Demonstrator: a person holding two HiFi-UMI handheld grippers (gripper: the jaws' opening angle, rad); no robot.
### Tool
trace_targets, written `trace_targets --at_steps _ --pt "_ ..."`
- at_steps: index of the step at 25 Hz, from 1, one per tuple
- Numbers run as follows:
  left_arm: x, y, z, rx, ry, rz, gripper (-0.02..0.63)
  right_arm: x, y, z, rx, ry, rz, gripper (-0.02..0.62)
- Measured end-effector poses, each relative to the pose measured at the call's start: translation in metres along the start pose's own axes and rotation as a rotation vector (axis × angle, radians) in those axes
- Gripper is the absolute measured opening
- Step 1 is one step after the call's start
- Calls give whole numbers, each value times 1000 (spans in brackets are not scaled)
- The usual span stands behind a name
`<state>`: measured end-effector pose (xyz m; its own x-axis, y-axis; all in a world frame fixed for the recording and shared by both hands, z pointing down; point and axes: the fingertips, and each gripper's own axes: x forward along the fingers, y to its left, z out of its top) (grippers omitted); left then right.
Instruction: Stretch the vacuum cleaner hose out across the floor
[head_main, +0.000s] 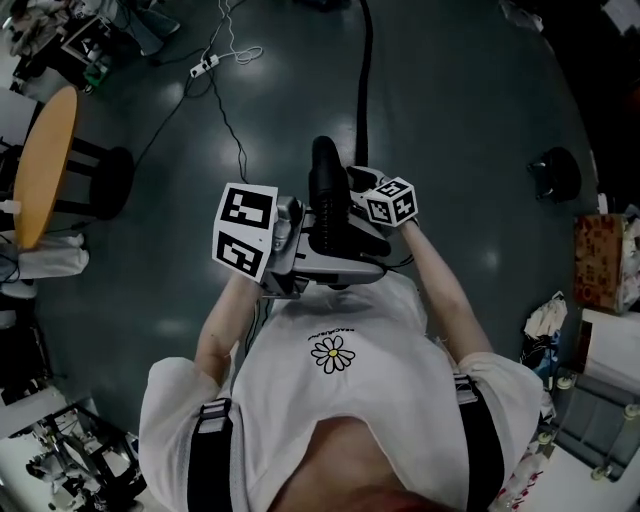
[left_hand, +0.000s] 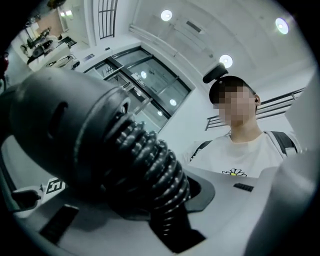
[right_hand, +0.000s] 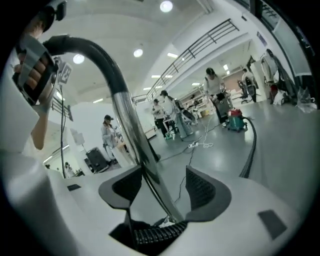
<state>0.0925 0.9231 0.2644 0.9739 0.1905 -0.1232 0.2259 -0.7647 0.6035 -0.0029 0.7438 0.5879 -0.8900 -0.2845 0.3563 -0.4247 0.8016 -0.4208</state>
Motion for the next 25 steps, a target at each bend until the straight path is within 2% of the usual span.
trace_targets --at_steps 2,6,11,16,20,25 --pt "-3 3 1 7 3 18 115 9 4 -14 -41 83 48 265" --pt "-8 8 8 10 -15 58 117 23 38 -27 -179 215 214 265" --pt "-10 11 9 68 11 106 117 60 35 -5 -206 173 213 265" --pt "-25 13 19 58 -21 120 117 90 36 7 -365 223 190 265" --pt "-26 15 17 56 -7 139 115 98 41 3 -353 226 239 265" --pt "-28 6 19 87 -27 141 117 105 9 -10 -219 266 149 265"
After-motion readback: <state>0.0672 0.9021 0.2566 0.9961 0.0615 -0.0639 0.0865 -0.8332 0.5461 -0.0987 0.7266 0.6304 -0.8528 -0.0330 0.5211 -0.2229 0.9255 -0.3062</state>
